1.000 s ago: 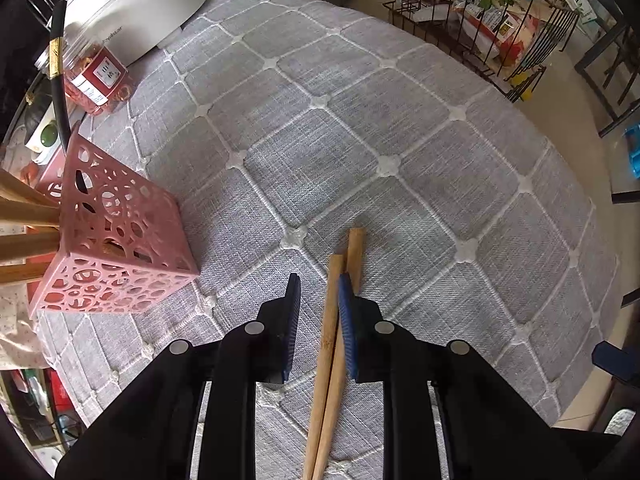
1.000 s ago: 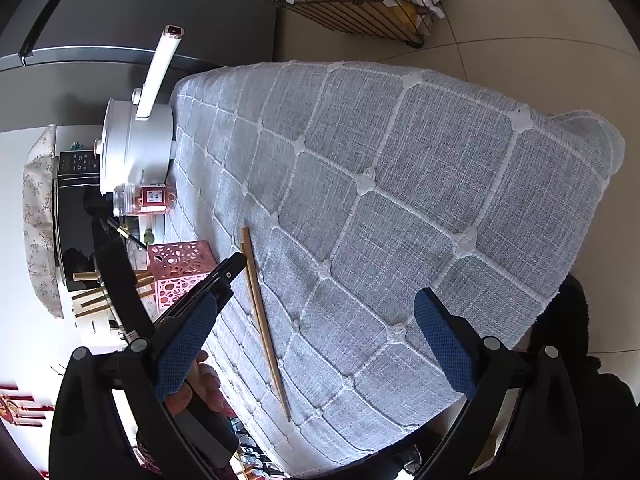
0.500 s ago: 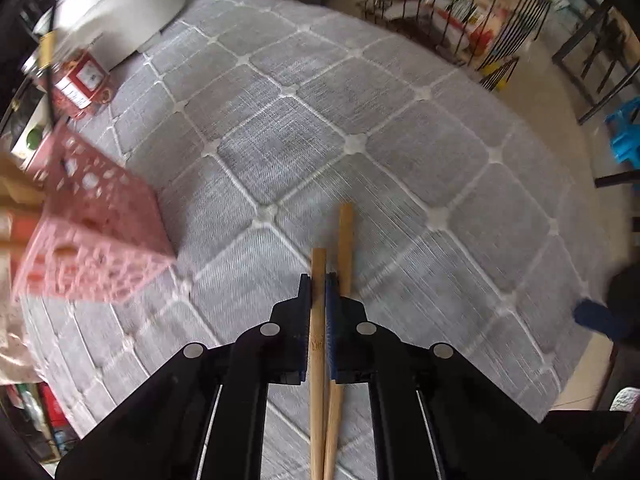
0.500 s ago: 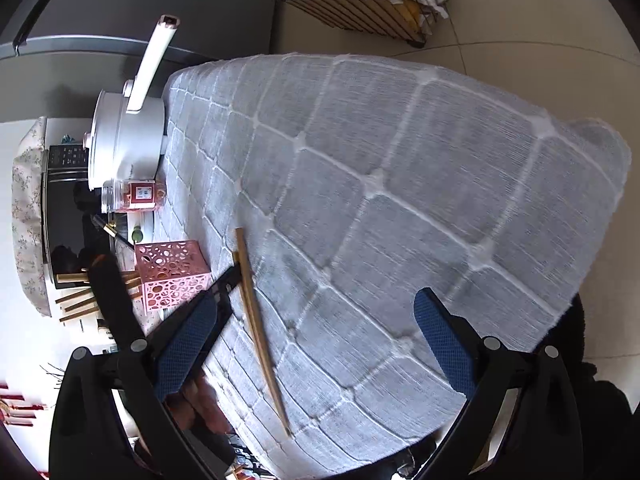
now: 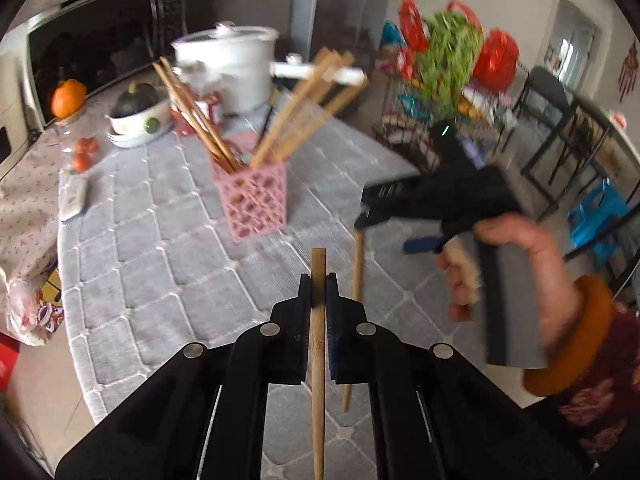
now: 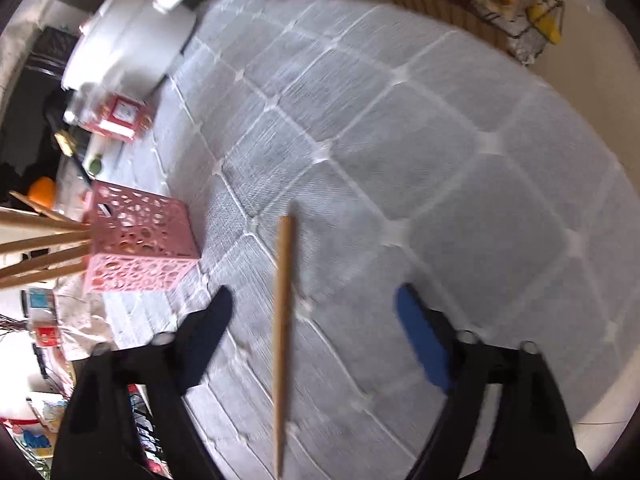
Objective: Organize utensils
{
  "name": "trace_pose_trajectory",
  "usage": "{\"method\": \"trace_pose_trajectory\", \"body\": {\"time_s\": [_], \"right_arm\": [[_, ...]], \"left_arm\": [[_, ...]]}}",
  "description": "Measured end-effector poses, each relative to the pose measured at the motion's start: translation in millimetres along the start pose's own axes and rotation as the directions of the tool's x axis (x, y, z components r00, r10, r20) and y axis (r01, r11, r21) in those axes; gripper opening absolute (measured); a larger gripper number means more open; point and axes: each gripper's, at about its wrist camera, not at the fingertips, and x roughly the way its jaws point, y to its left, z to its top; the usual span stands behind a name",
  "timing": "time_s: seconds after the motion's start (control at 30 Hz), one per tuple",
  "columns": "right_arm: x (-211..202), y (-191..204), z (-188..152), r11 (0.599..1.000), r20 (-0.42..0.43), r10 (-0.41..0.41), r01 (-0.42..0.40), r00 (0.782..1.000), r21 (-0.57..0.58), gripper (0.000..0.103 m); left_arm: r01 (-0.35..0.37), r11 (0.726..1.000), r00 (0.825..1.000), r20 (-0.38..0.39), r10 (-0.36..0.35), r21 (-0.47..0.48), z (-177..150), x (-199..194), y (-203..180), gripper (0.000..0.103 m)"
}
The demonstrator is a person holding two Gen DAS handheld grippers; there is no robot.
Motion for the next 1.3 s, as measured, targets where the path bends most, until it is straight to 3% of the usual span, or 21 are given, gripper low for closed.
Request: {"method": "trace_pose_trajectory", "body": {"time_s": [0.07, 0.1, 0.2, 0.37, 0.5, 0.73, 0.93, 1.1, 1.3], "right_arm": [[5.4, 16.3, 2.8, 0.996, 0.042, -0.074, 0.075, 0.996, -0.038, 0.066], [10.4, 23.7, 4.7, 0.994, 0.035, -0.093, 0.095, 0.995, -0.058, 0.047], [20.9, 35.1, 5.3, 0.984, 0.046, -0.15, 0.154, 0.988, -0.087, 0.009], [5.1, 18.1, -10.2, 0.996, 0.096, -0.081, 0.085, 0.992, -0.037, 0.008], [-46.6, 5.5, -42.5, 0.997, 0.196, 0.024, -0.009, 0.98, -0.076, 0.008], [-164.0, -1.3, -92.0, 0.98, 0.344, 0.153, -0.096, 0.927, -0.176, 0.008], [-240.7, 8.5, -100.3, 0.964, 0.436, 0.213, -0.117, 0.874, -0.237, 0.008], [-293.0, 25.6, -84.0, 0.959, 0.504, 0.236, -0.116, 0.831, -0.257, 0.008], [-345.7, 48.2, -54.9, 0.956, 0.587, 0.26, -0.117, 0.767, -0.271, 0.008]], "left_arm": [[0.022, 0.999, 0.999, 0.025, -0.022, -0.033, 1.5, -12.4, 13.0, 0.006], [0.026, 0.999, 0.999, 0.032, -0.024, -0.041, -3.1, -25.6, 14.9, 0.006], [0.04, 0.997, 0.998, 0.055, -0.036, -0.059, -3.0, -43.8, 19.6, 0.006], [0.068, 0.992, 0.992, 0.109, -0.056, -0.107, -5.8, -85.5, 37.5, 0.006], [0.091, 0.986, 0.985, 0.156, -0.069, -0.141, -5.4, -106.7, 44.9, 0.006], [0.097, 0.979, 0.967, 0.25, -0.049, -0.181, -1.1, -142.5, 45.7, 0.006], [0.069, 0.979, 0.953, 0.303, -0.008, -0.19, 19.6, -171.5, 41.6, 0.006], [0.005, 0.985, 0.924, 0.376, 0.062, -0.173, 62.0, -192.8, 36.6, 0.006], [-0.108, 0.975, 0.866, 0.464, 0.189, -0.196, 108.8, -192.4, 34.3, 0.006]]}}
